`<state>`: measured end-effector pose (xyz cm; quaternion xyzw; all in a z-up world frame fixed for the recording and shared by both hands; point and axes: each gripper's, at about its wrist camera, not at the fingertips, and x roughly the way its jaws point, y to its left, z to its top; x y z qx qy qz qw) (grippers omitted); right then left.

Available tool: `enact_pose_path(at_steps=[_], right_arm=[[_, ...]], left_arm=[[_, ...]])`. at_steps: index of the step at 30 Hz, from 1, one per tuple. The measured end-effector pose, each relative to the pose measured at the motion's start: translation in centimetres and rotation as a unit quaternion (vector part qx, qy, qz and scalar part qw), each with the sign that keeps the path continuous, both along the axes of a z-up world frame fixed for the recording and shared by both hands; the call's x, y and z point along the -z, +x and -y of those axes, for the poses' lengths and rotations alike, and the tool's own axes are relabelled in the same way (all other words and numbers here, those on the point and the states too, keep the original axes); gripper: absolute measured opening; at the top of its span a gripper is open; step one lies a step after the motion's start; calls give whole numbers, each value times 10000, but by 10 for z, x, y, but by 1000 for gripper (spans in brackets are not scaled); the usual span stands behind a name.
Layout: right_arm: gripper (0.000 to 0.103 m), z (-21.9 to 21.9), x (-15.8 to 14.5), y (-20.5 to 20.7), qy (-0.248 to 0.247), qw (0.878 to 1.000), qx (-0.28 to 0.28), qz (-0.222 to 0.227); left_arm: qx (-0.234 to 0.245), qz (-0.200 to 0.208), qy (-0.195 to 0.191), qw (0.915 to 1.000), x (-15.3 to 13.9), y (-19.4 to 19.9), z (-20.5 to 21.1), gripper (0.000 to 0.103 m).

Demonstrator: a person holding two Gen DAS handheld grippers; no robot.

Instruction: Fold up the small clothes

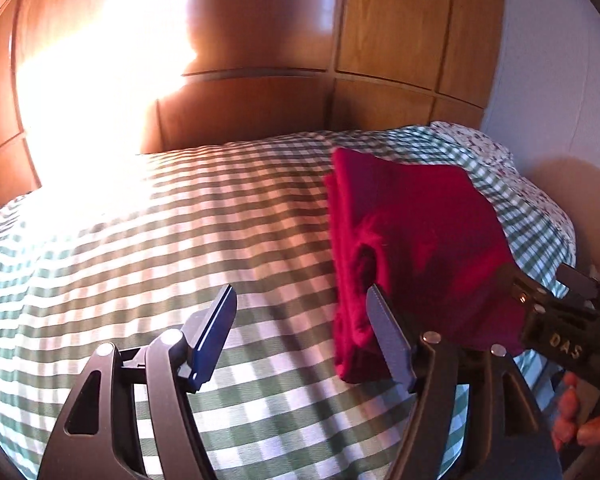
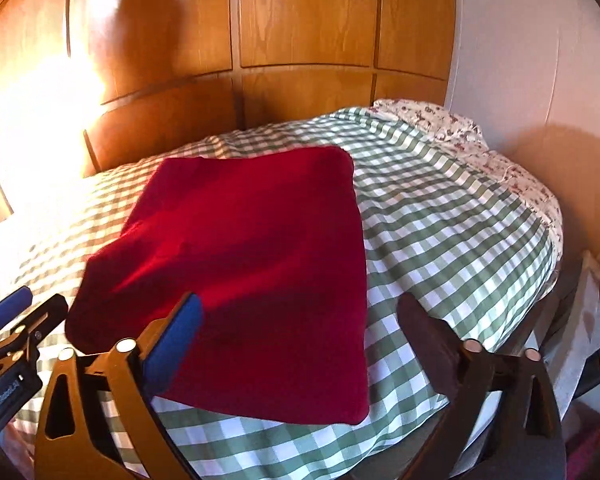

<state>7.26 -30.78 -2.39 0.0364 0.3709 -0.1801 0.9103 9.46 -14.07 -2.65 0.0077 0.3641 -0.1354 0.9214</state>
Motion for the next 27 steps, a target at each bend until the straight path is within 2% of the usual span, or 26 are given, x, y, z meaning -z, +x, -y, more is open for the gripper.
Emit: enact_pose_path(at_steps=[2,11,27], right_arm=[[99,-4,-1,-5,4,10000,22,4],[99,-11,3,-24,120,9994,336,5],[99,-20,2,-30,-192,9989,399,121]], left_arm=[[-71,35,-9,10000,-4,-1,-2,76],[-121,262,46,9996,-13,-12,-6,90],[-182,310,83,9993,-15,-17,-8,99]])
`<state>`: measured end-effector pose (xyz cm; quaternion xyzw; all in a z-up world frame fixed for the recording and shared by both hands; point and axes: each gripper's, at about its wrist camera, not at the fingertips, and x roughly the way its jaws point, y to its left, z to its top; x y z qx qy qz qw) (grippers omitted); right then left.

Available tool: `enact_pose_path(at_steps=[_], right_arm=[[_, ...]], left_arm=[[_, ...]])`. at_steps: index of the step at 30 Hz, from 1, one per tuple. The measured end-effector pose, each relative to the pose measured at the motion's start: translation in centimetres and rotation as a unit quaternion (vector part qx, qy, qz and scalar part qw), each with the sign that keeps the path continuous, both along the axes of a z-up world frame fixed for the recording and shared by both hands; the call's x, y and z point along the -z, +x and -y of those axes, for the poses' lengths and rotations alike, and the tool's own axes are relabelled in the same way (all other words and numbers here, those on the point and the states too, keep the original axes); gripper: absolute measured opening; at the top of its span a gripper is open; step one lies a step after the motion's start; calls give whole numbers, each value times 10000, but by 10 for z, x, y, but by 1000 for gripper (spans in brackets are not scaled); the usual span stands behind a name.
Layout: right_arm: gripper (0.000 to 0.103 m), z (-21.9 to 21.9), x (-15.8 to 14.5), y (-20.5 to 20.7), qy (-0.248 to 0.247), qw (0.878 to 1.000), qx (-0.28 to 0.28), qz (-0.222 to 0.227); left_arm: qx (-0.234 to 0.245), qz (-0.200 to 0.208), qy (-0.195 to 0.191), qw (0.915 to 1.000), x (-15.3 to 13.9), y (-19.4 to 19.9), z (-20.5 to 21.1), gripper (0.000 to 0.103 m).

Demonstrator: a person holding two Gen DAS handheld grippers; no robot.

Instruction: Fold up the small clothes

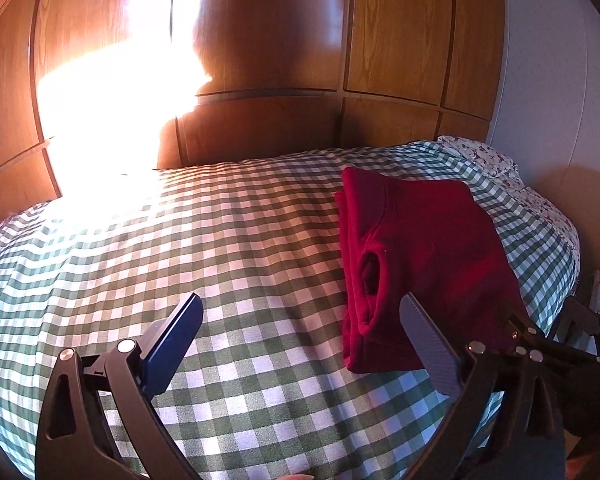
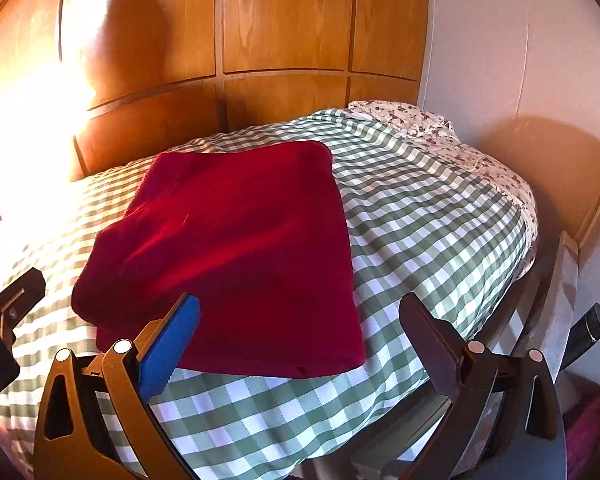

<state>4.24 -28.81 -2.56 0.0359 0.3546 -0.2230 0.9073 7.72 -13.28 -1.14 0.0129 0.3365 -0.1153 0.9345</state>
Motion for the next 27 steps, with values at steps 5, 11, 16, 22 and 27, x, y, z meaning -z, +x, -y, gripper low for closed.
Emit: enact_pose_path(at_steps=[5,11,16,22,27], right_arm=[[99,-1,-2,-1,-23,10000,-15,37],[99,-4,2,-4,-37,10000,-2,19],[99,-4,1,-4,-87,9999,83,88],[99,-2,-4,-4,-60,9997,113,201],[99,-2,-5,-5,-22,9997,114,237]], left_arm=[[-48,-19,-51,10000,0,0,-2,100],[-79,-4,-92,9999,-1,-1,-6,100],[-74,22,-103,9999,-1,-2,-8,100],[-16,89,-114,9999,-2,-6,-7,100],[14,25,-206,9998,-2,-6,-6,100]])
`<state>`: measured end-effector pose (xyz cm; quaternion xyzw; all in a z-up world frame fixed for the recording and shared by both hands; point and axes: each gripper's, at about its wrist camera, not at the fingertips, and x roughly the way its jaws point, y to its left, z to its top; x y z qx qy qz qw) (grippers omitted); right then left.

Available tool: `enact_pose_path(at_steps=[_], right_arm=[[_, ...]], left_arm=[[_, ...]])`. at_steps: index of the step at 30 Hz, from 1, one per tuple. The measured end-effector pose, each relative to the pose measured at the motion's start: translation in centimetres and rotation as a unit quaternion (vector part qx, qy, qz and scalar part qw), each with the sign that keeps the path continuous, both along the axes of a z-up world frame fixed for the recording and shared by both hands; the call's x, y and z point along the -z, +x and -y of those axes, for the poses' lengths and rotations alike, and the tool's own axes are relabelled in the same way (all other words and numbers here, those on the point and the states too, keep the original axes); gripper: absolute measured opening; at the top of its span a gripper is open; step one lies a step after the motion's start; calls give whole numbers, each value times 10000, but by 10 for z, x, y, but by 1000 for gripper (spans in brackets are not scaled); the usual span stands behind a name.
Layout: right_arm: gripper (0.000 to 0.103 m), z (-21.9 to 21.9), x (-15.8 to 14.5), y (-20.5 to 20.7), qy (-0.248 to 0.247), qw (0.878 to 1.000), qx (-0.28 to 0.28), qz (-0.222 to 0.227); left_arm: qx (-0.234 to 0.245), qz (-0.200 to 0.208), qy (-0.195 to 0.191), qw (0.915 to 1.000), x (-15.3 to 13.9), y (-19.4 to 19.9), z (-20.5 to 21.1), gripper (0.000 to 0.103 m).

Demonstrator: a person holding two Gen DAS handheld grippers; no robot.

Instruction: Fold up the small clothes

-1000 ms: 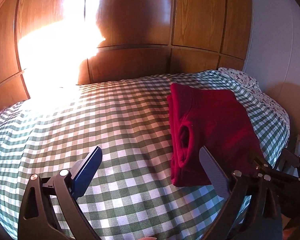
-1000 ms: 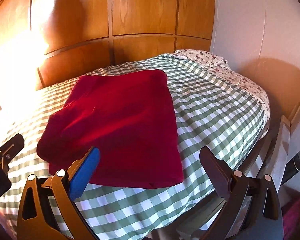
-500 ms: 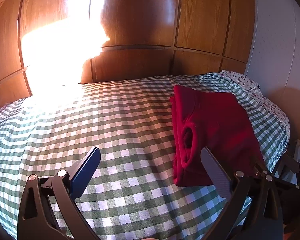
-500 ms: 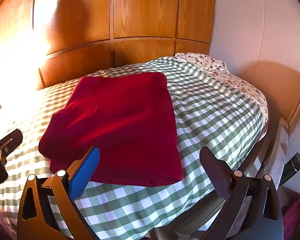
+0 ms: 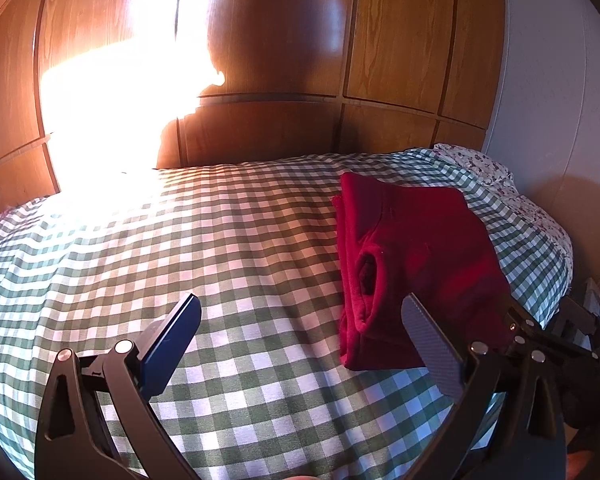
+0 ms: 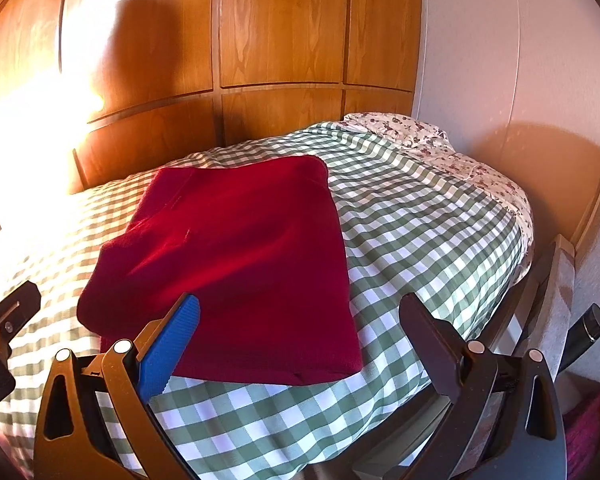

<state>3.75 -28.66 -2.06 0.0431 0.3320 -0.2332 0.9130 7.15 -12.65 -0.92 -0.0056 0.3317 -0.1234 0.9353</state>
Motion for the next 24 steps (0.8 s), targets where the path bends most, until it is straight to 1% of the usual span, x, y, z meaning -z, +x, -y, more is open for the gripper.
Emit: enact_pose_path(at_steps=[6,12,16,19,21,24], right_arm=[[99,-1,1,1,-3,10000,-39,6],[99,-3,3,1,-13,10000,-74,-12],[99,-6,6,2,-42,9999,-103,-65],[99,-7,7,2,-44,9999,-147,-80],[99,-6,5,2,-41,9998,-175,-52],[99,7,-5,3,152,9996,-182,127]], left_arm=[[61,-56,-91,9999,-1,-1,2,100],[85,-29,-87,9999,-2,-2,4,100],[82,83,66,9999,-3,-3,7,99],[85,-4,156,9998,1,-1,10,99],[-11,-49,169,9998,4,0,9,100],[-101,-122,176,9997,7,5,6,100]])
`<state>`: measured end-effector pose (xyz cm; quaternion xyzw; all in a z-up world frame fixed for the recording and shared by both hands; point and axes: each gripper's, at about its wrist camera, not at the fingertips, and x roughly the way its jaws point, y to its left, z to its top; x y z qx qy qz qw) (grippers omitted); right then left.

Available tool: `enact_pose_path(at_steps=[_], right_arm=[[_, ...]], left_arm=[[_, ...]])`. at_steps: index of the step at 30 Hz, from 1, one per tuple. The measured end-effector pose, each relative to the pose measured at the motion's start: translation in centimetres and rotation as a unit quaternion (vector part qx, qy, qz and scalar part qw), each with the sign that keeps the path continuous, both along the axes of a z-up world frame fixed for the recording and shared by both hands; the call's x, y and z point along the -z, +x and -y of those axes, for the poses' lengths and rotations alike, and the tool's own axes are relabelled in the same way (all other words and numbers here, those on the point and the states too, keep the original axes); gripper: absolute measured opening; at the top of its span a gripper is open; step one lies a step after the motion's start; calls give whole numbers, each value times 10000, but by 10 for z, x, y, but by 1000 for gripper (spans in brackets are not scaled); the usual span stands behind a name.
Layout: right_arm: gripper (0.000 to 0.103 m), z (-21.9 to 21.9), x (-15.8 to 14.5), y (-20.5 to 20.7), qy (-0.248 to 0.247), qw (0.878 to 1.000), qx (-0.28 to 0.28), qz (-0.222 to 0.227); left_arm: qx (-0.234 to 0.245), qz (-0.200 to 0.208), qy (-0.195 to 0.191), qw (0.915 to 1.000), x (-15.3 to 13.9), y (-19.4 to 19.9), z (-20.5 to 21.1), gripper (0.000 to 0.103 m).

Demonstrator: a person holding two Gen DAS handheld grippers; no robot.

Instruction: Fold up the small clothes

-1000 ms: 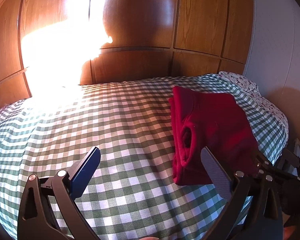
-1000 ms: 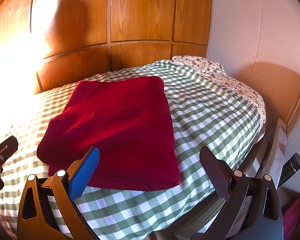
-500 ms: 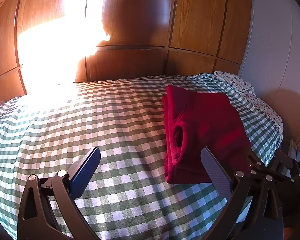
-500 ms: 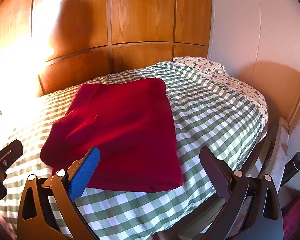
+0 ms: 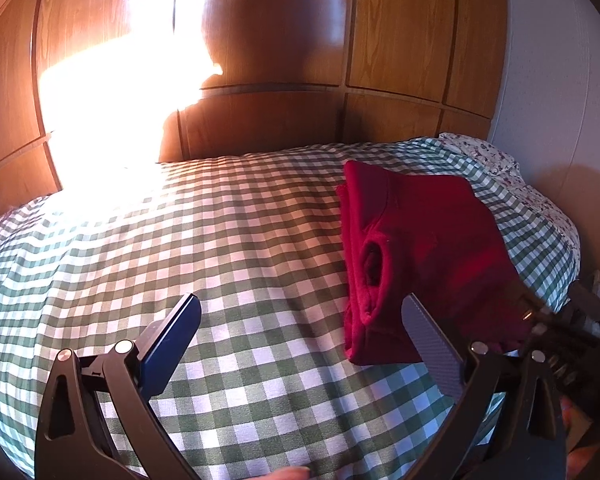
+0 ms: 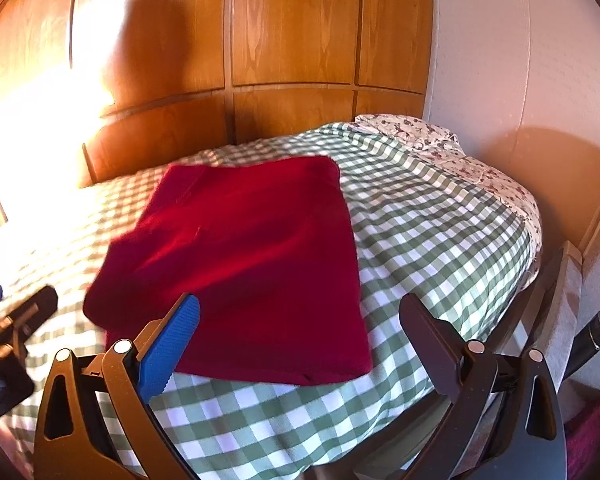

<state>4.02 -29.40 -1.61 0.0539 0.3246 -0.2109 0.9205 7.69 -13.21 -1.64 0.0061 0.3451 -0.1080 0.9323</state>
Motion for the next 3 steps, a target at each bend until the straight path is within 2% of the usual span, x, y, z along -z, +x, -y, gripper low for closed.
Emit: enact_pose_path(at_steps=[3], right_arm=[[99,34,-10,12,264,9995,142,124]], left_arm=[[-168,-58,13,9998,5,6,-7,100]])
